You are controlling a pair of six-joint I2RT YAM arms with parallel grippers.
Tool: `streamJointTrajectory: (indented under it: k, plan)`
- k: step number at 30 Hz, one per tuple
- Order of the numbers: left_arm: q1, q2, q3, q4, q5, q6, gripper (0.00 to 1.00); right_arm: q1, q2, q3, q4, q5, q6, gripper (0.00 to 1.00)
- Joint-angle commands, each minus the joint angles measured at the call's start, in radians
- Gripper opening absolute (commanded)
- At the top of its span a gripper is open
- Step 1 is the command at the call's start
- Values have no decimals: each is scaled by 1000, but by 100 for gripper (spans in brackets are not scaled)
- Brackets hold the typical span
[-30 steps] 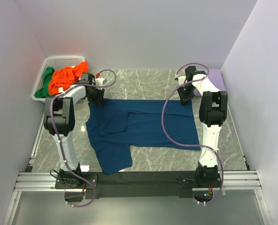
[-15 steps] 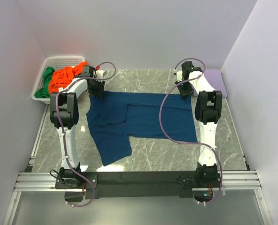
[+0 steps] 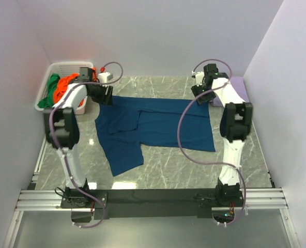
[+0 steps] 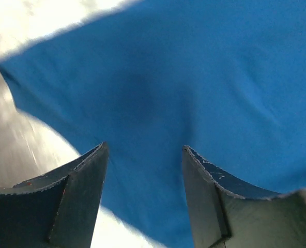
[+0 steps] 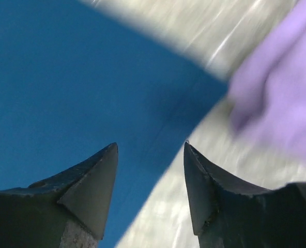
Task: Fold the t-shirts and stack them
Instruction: Fold the tshirt
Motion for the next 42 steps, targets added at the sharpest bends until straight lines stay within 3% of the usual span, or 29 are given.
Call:
streamJointTrajectory:
  k: [1, 3, 6, 10, 12, 22, 28, 34, 39, 42]
  plan:
    - [11, -256, -129, -82, 179, 132, 64, -3, -307, -175, -69, -137, -99, 61]
    - [14, -339, -249, -134, 206, 206, 63, -2, -375, -269, -96, -175, -156, 61]
    - [40, -446, -410, -159, 242, 293, 61, 3, -502, -540, -109, -197, -217, 51]
    - [38, -546, -589, -135, 214, 350, 53, 11, -637, -755, -73, -200, -249, 36]
    - [38, -572, -669, -116, 210, 364, 49, 12, -648, -829, -44, -188, -231, 34]
    - [-12, -560, -887, 33, 26, 358, 42, 14, -523, -929, 119, -113, -166, 32]
    - [-12, -578, -967, -42, -59, 459, 36, 14, -490, -977, 162, -14, -185, 29]
    - [-12, -678, -989, -141, -53, 502, 34, 15, -582, -960, 95, -62, -197, 30]
    - [-9, -774, -912, -183, 5, 494, 53, 15, -735, -955, 38, -102, -248, 35]
    - [-9, -808, -869, -222, 64, 527, 57, 17, -804, -981, 21, -110, -301, 39]
